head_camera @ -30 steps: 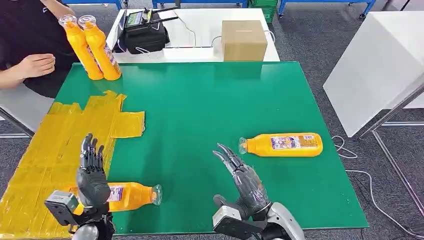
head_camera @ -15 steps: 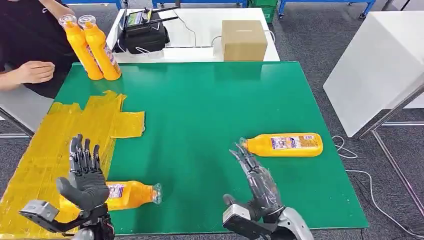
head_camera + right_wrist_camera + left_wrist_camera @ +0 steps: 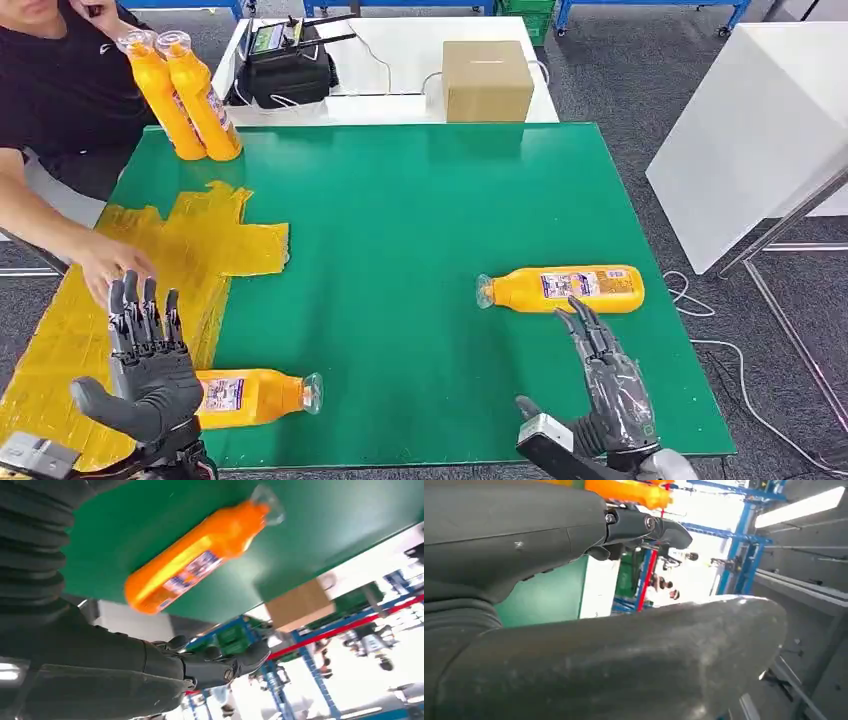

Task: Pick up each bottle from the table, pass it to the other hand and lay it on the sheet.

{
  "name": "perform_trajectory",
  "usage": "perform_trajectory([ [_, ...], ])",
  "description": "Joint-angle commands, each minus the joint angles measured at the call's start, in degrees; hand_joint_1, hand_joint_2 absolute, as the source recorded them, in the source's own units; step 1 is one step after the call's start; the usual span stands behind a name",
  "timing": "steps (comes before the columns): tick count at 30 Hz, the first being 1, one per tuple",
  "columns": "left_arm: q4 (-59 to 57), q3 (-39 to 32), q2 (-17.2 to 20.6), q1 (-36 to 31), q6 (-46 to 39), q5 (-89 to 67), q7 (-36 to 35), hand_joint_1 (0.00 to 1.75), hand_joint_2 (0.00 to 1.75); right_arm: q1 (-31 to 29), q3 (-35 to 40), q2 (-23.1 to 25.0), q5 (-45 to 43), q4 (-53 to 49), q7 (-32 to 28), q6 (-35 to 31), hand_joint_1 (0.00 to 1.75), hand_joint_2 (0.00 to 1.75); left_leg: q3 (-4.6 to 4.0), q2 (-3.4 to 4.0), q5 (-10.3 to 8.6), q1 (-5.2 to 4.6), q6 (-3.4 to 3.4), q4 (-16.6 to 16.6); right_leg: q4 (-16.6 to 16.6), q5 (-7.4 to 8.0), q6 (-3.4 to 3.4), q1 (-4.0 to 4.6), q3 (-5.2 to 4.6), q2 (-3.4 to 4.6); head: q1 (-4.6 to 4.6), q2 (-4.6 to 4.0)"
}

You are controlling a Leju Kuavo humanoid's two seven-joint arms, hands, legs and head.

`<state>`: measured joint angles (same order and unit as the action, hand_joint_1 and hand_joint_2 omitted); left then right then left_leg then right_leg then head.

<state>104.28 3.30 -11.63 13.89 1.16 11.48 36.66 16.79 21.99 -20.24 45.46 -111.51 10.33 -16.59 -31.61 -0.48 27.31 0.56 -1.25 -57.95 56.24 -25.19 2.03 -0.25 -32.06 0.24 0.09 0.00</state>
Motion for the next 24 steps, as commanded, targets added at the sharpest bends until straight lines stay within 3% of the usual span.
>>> perform_trajectory([
  [1,5.09,6.25,2.3,1.04,0.09,-3.31,-0.21,0.0,0.0,3.66,-17.64,-1.25,0.21,0.73,-0.47,4.49,0.0,1.75,-0.02,-0.09,0.01,-0.04,-0.02,-0.01,0.0,-0.03,0.02,-0.03,0.03,-0.12,-0.02,0.0],
  [5,3.44,7.31,2.94,0.56,-0.24,-3.67,-0.9,0.0,0.0,3.72,-23.32,-0.28,3.06,5.21,-2.15,9.49,0.0,1.75,0.1,-0.09,0.01,-0.03,-0.01,0.08,-0.09,-0.03,0.0,-0.06,0.18,-0.15,0.0,0.0],
  [10,0.95,7.31,3.08,-1.71,2.2,-2.65,-1.65,0.0,0.0,-6.23,-23.77,-2.17,4.94,18.15,-0.87,14.94,0.0,1.75,0.11,0.14,0.01,-0.03,-0.03,0.08,-0.15,0.09,-0.01,-0.09,0.14,0.1,0.0,0.0],
  [15,-0.3,8.05,3.06,-3.35,3.39,-2.36,-2.54,0.0,0.0,-15.46,-21.39,-1.31,7.94,29.19,-0.19,16.64,0.0,1.75,0.22,0.35,-0.02,-0.02,-0.04,0.13,-0.21,0.17,0.01,-0.07,0.2,0.24,0.0,0.0],
  [20,-0.19,8.22,2.98,-3.77,3.58,-2.33,-2.7,0.0,0.0,-17.06,-20.15,-0.41,8.96,30.94,-0.03,16.57,0.0,1.75,0.3,0.27,-0.03,-0.04,-0.02,0.14,-0.17,0.13,0.01,-0.09,0.25,0.18,0.0,0.0],
  [24,-0.72,9.07,3.1,-5.3,3.69,-1.82,-4.7,0.0,0.0,-24.58,-15.58,2.25,12.66,38.14,1.88,16.86,0.0,1.75,0.25,0.38,0.0,-0.04,-0.02,0.09,-0.11,0.14,0.02,-0.08,0.19,0.32,-0.02,0.0],
])
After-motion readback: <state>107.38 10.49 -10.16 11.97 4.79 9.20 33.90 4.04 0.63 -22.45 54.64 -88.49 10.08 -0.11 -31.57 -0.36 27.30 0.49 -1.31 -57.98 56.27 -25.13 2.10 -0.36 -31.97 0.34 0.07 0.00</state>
